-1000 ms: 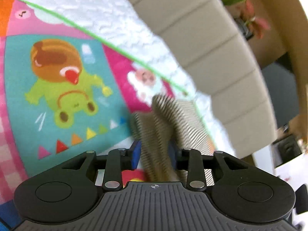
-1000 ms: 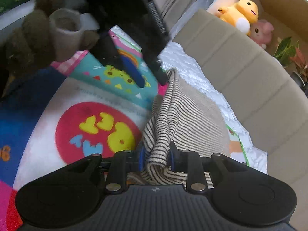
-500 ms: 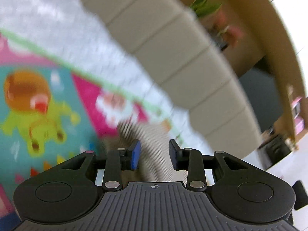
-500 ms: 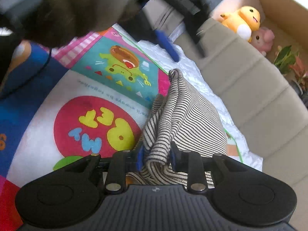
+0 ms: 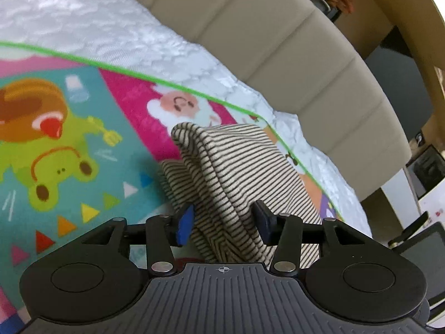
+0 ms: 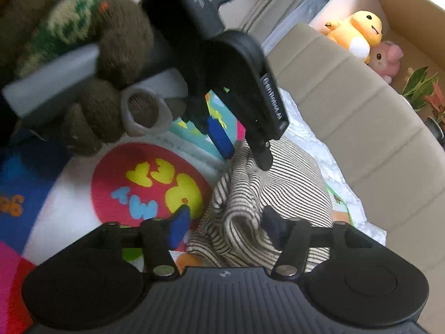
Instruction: Fold clothes
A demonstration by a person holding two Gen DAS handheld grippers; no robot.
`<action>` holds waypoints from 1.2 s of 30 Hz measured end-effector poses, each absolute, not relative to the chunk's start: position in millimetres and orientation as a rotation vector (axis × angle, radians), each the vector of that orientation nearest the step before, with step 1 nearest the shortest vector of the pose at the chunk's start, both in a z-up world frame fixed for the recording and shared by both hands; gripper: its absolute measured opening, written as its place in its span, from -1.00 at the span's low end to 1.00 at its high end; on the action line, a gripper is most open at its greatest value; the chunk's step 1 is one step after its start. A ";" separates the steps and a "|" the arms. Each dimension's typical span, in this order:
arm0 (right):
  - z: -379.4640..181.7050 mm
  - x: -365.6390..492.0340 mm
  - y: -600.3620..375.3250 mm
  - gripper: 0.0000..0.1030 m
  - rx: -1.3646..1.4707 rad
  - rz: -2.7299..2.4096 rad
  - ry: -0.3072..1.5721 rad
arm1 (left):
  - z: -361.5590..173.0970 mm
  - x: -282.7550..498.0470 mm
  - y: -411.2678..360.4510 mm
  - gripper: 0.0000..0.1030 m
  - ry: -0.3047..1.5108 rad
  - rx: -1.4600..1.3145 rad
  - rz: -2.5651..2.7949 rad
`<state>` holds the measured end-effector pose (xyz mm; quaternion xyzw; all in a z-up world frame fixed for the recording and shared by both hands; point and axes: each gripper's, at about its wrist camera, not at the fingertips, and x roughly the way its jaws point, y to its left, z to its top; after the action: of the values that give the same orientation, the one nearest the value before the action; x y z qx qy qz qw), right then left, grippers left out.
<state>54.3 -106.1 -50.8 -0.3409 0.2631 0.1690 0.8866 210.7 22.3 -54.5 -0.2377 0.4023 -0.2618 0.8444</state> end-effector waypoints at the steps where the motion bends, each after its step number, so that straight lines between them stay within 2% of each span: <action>1: -44.8 51.3 -110.1 0.50 -0.687 0.353 0.538 | -54.7 211.6 23.2 0.01 0.851 -0.506 -0.554; 2: -38.2 48.4 -114.6 0.62 -0.663 0.351 0.528 | -55.0 212.3 23.7 0.02 0.853 -0.508 -0.555; 5: -16.7 47.7 -131.8 0.71 -0.551 0.315 0.506 | -55.4 211.2 24.5 0.06 0.860 -0.514 -0.553; 7: -3.1 54.8 -147.0 0.96 -0.440 0.276 0.497 | -55.5 211.2 25.4 0.07 0.866 -0.520 -0.553; 8: 1.6 60.9 -154.7 1.00 -0.381 0.255 0.495 | -55.5 211.2 25.6 0.08 0.868 -0.520 -0.552; 12: -1.7 96.6 -176.8 1.00 -0.218 0.157 0.532 | -56.7 212.1 25.8 0.15 0.872 -0.514 -0.546; 16: -43.7 132.9 -179.2 1.00 -0.211 0.128 0.691 | -58.8 213.2 26.4 0.19 0.876 -0.511 -0.546; 26: -48.5 131.7 -182.4 1.00 -0.113 0.091 0.703 | -65.8 215.2 26.8 0.34 0.892 -0.485 -0.535; 36: -32.1 135.4 -251.9 1.00 0.127 0.010 0.717 | -68.1 216.9 30.6 0.44 0.909 -0.517 -0.530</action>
<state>135.4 -251.9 -32.1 0.0621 0.3506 0.0047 0.9344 216.9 30.6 -68.1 -0.2439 0.4291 -0.2501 0.8330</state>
